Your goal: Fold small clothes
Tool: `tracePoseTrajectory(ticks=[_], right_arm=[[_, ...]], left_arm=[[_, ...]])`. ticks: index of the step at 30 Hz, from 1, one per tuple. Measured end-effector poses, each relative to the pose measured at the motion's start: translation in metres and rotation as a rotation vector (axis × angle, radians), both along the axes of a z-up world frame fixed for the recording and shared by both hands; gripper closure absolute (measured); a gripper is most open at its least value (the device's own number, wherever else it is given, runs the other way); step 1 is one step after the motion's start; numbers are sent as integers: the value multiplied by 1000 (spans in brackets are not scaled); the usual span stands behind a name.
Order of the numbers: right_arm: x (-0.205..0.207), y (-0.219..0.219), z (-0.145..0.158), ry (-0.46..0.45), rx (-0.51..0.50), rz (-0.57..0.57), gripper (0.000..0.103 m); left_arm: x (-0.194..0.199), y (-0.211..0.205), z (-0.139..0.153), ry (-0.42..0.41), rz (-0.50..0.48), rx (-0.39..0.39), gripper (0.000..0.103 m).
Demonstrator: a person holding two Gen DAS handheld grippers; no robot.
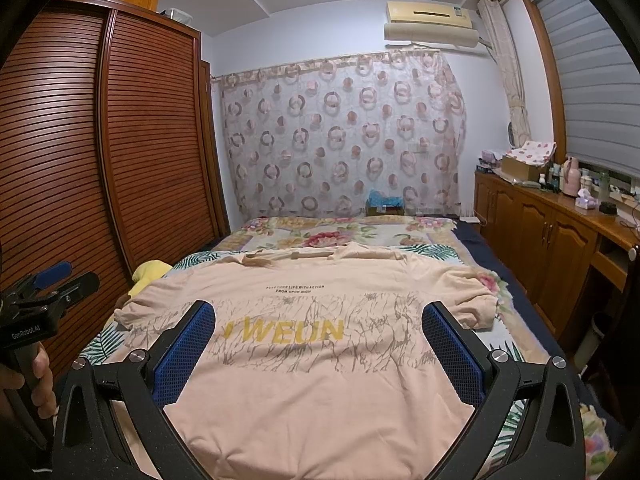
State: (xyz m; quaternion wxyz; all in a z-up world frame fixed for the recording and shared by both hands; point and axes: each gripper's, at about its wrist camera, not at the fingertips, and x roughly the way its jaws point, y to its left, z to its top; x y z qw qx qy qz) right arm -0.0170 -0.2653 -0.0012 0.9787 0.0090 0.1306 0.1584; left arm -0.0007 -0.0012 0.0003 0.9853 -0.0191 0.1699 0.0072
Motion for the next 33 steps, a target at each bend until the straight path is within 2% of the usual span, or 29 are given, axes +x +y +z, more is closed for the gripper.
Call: tracePoseTrajectory(ticks=[33], right_arm=[[2,-3,-1,8,7,3,0]], left_arm=[[2,-2,1,-7,-2,9,0]])
